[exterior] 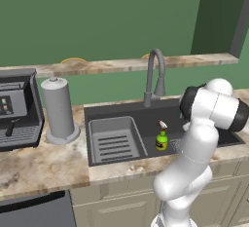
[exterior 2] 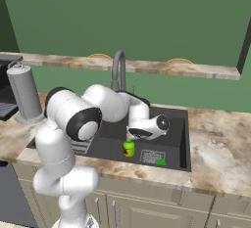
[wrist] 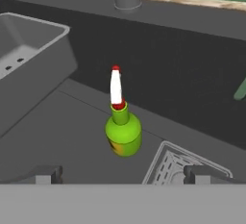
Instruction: Pick up the spray and sponge from the sink, and place them back in the cabinet, and close the cabinet doors.
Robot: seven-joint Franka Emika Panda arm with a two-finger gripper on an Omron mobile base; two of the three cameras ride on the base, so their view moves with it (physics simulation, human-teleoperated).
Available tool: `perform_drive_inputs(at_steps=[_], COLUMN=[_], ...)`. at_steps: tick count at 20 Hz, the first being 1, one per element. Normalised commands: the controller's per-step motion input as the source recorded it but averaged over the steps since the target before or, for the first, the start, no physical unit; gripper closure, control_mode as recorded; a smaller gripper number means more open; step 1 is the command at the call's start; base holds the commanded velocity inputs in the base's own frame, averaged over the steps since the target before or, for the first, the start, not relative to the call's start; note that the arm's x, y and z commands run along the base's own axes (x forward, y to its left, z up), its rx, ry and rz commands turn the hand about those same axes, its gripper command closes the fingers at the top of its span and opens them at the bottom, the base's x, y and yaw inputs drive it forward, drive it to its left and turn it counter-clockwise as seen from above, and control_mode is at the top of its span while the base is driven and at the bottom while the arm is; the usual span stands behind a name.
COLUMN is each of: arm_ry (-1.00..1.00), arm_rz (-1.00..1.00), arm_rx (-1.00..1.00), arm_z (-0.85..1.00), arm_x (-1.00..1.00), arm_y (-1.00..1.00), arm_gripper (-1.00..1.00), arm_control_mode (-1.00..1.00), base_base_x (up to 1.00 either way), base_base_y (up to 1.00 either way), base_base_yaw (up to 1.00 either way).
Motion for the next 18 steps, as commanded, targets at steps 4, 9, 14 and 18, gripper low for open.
perform_drive_inputs(at_steps=[4, 9, 14, 18], arm_ry=[0.00, -0.03, -0.03, -0.04], arm_rz=[0.00, 0.00, 0.00, 0.00], arm_rx=[0.00, 0.00, 0.04, 0.04], arm_z=[-0.33, -0.18, 0.00, 0.00], arm_x=[0.19, 0.07, 0.02, 0.00], arm_y=[0.00, 0.00, 0.00, 0.00], arm_gripper=[-1.00, -1.00, -1.00, -1.00], arm_control_mode=[-1.00, -1.00, -1.00, -1.00], base_base_x=[0.00, 0.00, 0.00, 0.00], base_base_y=[0.00, 0.00, 0.00, 0.00], base_base_yaw=[0.00, 0.00, 0.00, 0.00])
